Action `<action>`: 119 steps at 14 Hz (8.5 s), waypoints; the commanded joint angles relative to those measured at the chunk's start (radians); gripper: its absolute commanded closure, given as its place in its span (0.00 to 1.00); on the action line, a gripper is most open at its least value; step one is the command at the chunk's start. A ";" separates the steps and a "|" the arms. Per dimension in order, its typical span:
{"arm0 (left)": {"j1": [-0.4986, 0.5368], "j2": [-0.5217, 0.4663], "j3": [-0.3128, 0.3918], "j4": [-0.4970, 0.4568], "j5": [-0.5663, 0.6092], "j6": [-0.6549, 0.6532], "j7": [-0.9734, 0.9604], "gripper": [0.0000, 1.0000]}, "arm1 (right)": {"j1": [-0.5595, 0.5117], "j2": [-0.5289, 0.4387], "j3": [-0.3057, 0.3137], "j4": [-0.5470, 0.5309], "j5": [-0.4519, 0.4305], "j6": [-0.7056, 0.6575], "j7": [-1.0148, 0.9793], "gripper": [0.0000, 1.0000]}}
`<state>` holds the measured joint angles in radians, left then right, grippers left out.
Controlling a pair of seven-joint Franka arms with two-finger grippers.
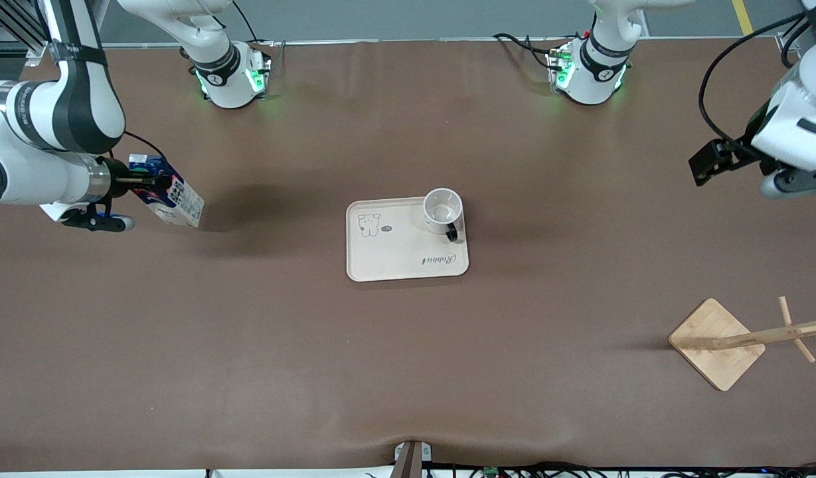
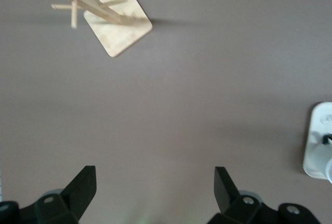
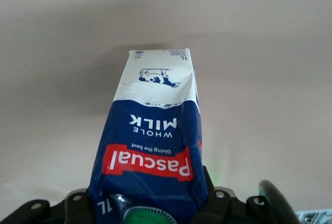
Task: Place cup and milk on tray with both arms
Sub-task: 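Carry the milk carton with the right gripper toward the tray, then lower the milk carton onto the tray beside the mug, then open the right gripper and withdraw it from the carton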
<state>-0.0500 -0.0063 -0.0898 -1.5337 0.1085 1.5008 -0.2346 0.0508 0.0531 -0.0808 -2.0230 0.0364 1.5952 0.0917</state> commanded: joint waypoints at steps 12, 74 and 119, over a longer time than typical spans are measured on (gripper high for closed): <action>-0.060 -0.143 0.048 -0.167 -0.065 0.045 0.035 0.00 | 0.105 0.336 0.260 0.509 0.246 -0.158 0.492 1.00; -0.042 -0.038 0.064 -0.086 -0.064 0.098 0.076 0.00 | 0.297 0.757 0.401 0.874 0.125 -0.009 0.442 0.00; -0.017 -0.053 0.059 -0.035 -0.079 0.018 0.086 0.00 | -0.083 0.001 0.076 0.516 -0.049 -0.139 -0.126 0.00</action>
<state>-0.0706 -0.0645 -0.0272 -1.5807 0.0490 1.5339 -0.1616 -0.0377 0.2425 0.0348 -1.2497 -0.0169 1.3503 0.0427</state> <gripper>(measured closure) 0.000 0.000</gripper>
